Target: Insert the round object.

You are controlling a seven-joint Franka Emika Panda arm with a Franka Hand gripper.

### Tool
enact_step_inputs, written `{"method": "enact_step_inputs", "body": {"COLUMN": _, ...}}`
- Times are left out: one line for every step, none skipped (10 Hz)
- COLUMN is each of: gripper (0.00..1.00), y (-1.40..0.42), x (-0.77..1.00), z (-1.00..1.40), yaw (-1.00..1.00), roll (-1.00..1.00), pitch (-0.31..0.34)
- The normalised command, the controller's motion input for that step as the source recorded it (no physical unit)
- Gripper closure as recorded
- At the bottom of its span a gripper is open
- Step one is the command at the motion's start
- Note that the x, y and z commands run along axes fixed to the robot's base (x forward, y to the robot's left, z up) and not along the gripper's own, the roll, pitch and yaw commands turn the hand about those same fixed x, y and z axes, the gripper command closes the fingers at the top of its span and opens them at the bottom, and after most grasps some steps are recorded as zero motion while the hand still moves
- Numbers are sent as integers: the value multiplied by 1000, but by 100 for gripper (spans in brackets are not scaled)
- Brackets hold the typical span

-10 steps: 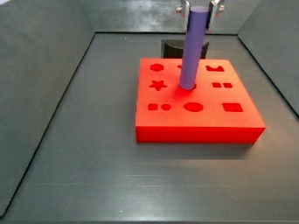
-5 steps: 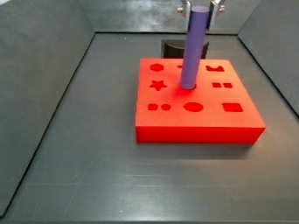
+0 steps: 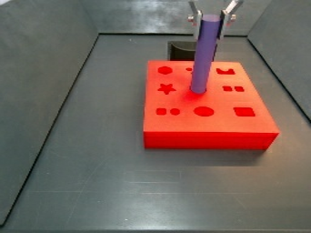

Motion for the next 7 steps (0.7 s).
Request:
{"method": "enact_step_inputs", "body": {"gripper": 100, "y": 0, "x": 54, "z": -820, "yaw": 0, "roll": 0, "pitch": -181}}
{"method": "enact_step_inputs", "body": {"gripper": 100, "y": 0, "x": 129, "z": -874, "yaw": 0, "roll": 14, "pitch": -164}}
{"method": "enact_step_inputs", "body": {"gripper": 100, "y": 0, "x": 197, "z": -874, "yaw": -20, "roll": 101, "pitch": -129}}
{"method": "enact_step_inputs", "body": {"gripper": 100, "y": 0, "x": 223, "z": -851, "yaw": -60, "roll": 166, "pitch": -89}}
{"method": "enact_step_inputs", "body": {"gripper": 100, "y": 0, "x": 137, "z": -829, "yaw": -23, "roll": 219, "pitch": -69}}
{"method": "enact_step_inputs", "body": {"gripper": 100, "y": 0, "x": 0, "z": -520, "yaw": 0, "roll": 266, "pitch": -4}}
{"method": "enact_step_inputs", "body": {"gripper": 100, "y": 0, "x": 0, "z": 0, "yaw": 0, "roll": 0, "pitch": 0}}
